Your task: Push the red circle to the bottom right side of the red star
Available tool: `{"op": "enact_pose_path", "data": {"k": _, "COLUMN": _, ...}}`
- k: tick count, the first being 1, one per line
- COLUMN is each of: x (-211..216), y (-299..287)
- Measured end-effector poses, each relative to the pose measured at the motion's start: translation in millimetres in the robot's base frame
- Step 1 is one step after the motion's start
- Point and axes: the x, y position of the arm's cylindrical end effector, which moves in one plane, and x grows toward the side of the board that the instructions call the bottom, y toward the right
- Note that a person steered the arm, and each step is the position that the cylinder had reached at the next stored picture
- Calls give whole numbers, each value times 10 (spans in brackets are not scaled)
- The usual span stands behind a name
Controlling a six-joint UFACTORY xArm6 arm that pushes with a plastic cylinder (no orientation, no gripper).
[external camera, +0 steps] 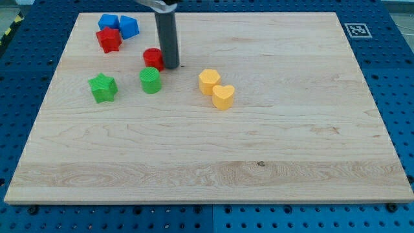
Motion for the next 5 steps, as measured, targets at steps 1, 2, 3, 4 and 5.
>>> {"op": "enact_pose_path", "data": {"k": 1, "x": -137, "y": -84}}
{"op": "enact_pose_path", "data": {"k": 2, "x": 10, "y": -85}}
{"op": "enact_pose_path", "data": {"k": 3, "x": 261, "y": -298}}
{"op": "enact_pose_path", "data": {"k": 4, "x": 261, "y": -490}}
{"op": "enact_pose_path", "data": {"k": 5, "x": 27, "y": -828}}
